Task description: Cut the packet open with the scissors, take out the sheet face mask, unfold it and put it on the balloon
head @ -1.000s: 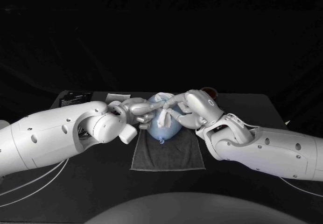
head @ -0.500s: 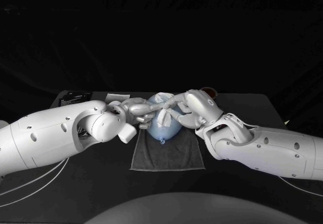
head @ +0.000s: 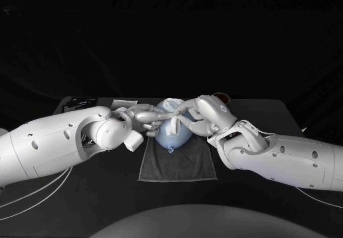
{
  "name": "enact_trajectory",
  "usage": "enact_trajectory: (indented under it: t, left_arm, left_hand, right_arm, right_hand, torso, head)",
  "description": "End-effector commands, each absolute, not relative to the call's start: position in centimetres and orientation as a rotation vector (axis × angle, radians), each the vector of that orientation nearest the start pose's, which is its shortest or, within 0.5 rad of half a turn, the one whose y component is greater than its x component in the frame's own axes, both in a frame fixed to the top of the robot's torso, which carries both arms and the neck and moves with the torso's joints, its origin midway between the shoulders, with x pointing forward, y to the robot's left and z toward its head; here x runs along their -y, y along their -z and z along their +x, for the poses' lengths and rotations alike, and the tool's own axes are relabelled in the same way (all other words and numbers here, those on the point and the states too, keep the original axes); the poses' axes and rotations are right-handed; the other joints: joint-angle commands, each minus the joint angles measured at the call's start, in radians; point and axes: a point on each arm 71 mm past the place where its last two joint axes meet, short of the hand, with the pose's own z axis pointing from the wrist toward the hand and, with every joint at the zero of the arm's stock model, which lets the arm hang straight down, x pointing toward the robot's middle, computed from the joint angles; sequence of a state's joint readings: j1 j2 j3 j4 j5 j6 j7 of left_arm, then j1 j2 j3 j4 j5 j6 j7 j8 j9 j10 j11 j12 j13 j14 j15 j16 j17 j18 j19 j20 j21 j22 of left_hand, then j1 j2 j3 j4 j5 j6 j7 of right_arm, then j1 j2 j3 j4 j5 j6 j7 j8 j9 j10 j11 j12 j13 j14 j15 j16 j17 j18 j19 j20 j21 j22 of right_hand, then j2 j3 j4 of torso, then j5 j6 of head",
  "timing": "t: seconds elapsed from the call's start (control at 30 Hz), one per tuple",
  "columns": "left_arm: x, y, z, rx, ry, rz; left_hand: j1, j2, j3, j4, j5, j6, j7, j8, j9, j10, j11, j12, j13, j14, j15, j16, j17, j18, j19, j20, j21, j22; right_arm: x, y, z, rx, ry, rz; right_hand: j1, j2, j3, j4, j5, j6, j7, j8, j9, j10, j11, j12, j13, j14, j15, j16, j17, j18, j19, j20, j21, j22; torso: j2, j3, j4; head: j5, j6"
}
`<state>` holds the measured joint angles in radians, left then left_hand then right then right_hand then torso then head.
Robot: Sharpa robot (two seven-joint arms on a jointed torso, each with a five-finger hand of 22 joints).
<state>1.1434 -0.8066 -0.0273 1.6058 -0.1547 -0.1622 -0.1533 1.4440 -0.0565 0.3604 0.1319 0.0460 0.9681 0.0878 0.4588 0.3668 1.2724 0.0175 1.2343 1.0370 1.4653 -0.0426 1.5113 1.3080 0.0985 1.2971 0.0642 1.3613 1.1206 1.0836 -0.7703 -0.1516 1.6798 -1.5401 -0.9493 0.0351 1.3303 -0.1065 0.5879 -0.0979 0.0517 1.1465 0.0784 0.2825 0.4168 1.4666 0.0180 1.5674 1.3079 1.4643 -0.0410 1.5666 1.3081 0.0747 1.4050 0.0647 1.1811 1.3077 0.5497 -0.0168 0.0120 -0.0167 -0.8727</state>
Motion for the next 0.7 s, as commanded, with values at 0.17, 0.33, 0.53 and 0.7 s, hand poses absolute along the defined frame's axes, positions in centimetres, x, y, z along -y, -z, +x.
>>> enact_trajectory:
  t: [0.17,0.33,0.53,0.7]
  left_arm:
    - [-15.6,22.3,44.9,-2.086,1.376,-1.142]
    - [-15.8,22.1,45.1,-2.046,1.37,-1.139]
    - [-16.3,22.0,45.2,-2.008,1.355,-1.13]
    - [-16.7,22.0,45.3,-2.006,1.348,-1.12]
  left_hand:
    - [0.015,0.003,0.025,-0.036,0.003,0.009,-0.007,0.024,0.027,0.022,-0.012,0.011,0.023,0.068,-0.011,0.007,0.123,-0.007,0.007,-0.011,0.005,0.013]
    - [0.013,0.003,0.04,-0.044,0.003,0.008,-0.006,0.034,0.038,0.034,-0.012,0.019,0.039,0.069,-0.012,0.009,0.127,-0.01,0.015,-0.013,0.012,0.026]
    - [0.004,-0.004,0.074,-0.057,0.004,-0.003,-0.003,0.05,0.059,0.04,-0.01,0.021,0.047,0.07,-0.01,0.009,0.128,-0.011,0.019,-0.014,0.016,0.033]
    - [-0.029,-0.029,0.167,-0.082,0.004,-0.021,0.004,0.074,0.097,0.045,-0.004,0.02,0.057,0.07,-0.006,0.008,0.128,-0.011,0.019,-0.011,0.018,0.036]
  right_arm:
    - [12.9,21.0,40.1,-1.161,-0.981,-0.13]
    - [13.1,21.0,40.0,-1.163,-0.98,-0.13]
    - [13.8,20.9,39.9,-1.169,-0.969,-0.129]
    - [14.5,20.9,39.9,-1.174,-0.955,-0.128]
  right_hand:
    - [-0.005,0.005,0.005,-0.001,-0.003,0.0,0.007,0.003,0.001,0.104,-0.008,0.003,0.263,0.106,-0.006,0.004,0.263,0.003,0.002,-0.004,0.004,0.16]
    - [-0.006,0.005,0.007,-0.001,-0.003,0.0,0.007,0.004,0.002,0.104,-0.008,0.003,0.263,0.106,-0.006,0.004,0.263,0.003,0.001,-0.004,0.004,0.16]
    - [-0.006,0.005,0.008,-0.002,-0.003,-0.001,0.007,0.004,0.002,0.104,-0.008,0.003,0.263,0.106,-0.006,0.004,0.263,0.003,0.002,-0.004,0.006,0.161]
    - [-0.006,0.005,0.008,-0.002,-0.003,-0.001,0.007,0.004,0.002,0.104,-0.008,0.003,0.263,0.106,-0.006,0.004,0.263,0.003,0.002,-0.004,0.006,0.161]
  torso:
    - [0.0,-0.0002,0.0005]
    - [0.0,-0.0003,0.0]
    - [0.0,0.0003,-0.0001]
    - [-0.001,0.0008,-0.0008]
  head:
    - [-0.009,0.0]
    - [-0.013,0.0]
    - [-0.008,0.0]
    - [-0.006,0.0]
